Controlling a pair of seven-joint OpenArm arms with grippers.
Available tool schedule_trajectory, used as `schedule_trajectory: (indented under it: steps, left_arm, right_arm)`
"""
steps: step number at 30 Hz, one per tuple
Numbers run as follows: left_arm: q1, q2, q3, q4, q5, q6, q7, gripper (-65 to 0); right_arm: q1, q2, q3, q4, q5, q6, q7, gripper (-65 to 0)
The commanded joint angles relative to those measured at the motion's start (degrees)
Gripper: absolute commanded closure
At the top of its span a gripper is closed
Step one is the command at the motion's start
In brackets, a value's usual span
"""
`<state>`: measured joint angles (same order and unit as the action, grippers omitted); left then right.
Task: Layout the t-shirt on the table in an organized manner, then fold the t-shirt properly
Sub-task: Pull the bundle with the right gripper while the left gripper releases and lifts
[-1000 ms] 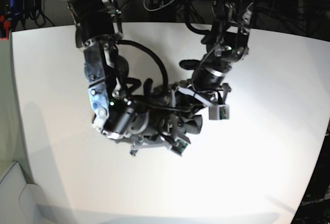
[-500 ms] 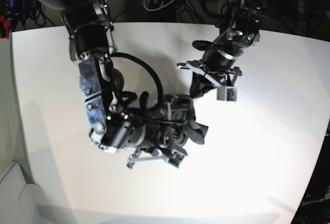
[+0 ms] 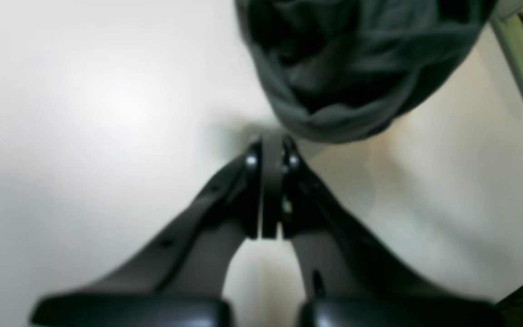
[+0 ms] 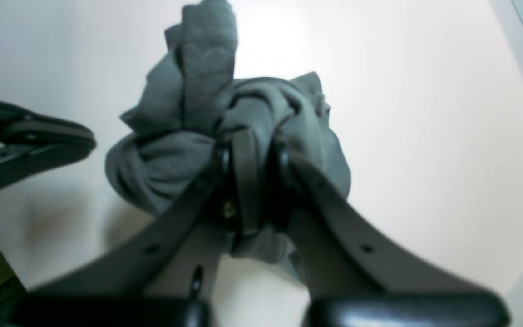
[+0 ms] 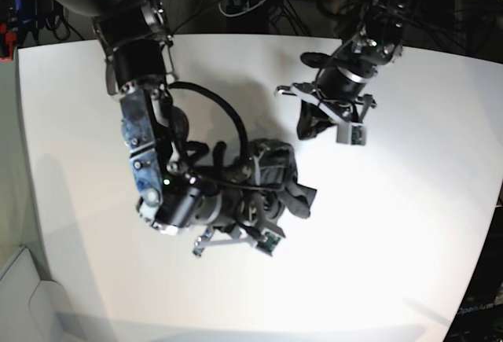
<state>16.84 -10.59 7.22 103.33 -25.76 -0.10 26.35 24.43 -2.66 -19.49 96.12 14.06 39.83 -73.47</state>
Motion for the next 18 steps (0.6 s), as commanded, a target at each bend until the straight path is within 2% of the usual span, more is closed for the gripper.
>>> schedule_trajectory:
  steps: [1, 5, 13, 18]
  left_arm:
    - [-0.1, -0.6, -0.1, 1.4, -0.2, -0.3, -1.4, -0.6]
    - [1.0, -2.5, -0.5, 2.2, -0.2, -0.3, -1.4, -0.6]
    - [3.0, -2.6, -5.6, 6.4, -0.2, -0.3, -1.0, -0.8]
    - [4.3, -2.6, -5.6, 6.3, -0.1, -0.3, -1.2, -0.8]
  right_arm:
    - [2.1, 0.1, -0.1, -0.7, 0.6, 0.2, 1.6, -0.1]
    - [5.3, 0.0, -0.2, -9.6, 0.6, 0.2, 3.7, -0.1]
    - [11.0, 0.1, -4.1, -20.0, 0.6, 0.2, 8.5, -1.0]
    - [12.6, 0.3, -3.2, -20.9, 0.6, 0.2, 7.8, -13.5]
